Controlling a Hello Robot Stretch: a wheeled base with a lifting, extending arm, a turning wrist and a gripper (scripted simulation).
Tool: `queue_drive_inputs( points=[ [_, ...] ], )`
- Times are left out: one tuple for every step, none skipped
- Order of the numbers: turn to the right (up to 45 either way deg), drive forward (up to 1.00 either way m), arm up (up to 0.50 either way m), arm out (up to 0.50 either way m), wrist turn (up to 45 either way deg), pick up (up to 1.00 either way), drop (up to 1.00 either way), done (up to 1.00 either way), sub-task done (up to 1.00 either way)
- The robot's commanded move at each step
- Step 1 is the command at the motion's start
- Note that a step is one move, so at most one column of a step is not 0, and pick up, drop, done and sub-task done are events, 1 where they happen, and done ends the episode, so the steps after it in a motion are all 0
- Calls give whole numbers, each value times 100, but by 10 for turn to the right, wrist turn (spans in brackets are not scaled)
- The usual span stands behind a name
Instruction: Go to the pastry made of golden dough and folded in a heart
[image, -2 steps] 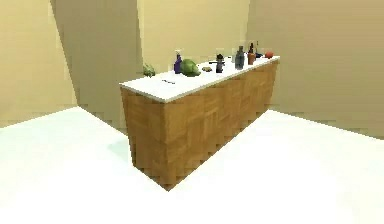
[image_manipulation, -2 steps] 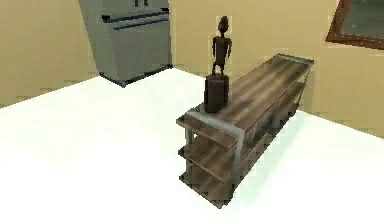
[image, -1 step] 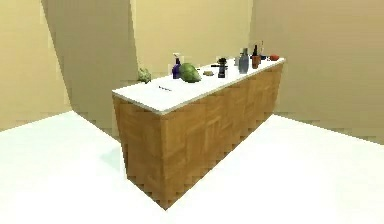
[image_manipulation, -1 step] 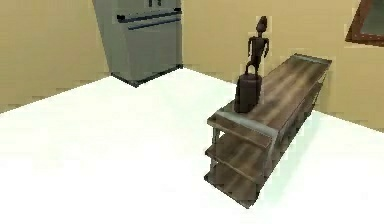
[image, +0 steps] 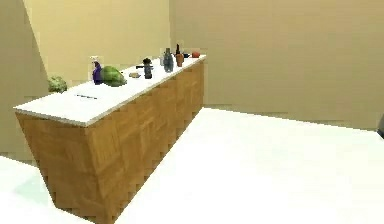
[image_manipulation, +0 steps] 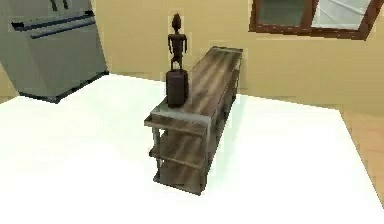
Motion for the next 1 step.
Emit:
queue_drive_inputs(
  points=[
    [0,100,0,0,0,0,0,0,0]
  ],
)
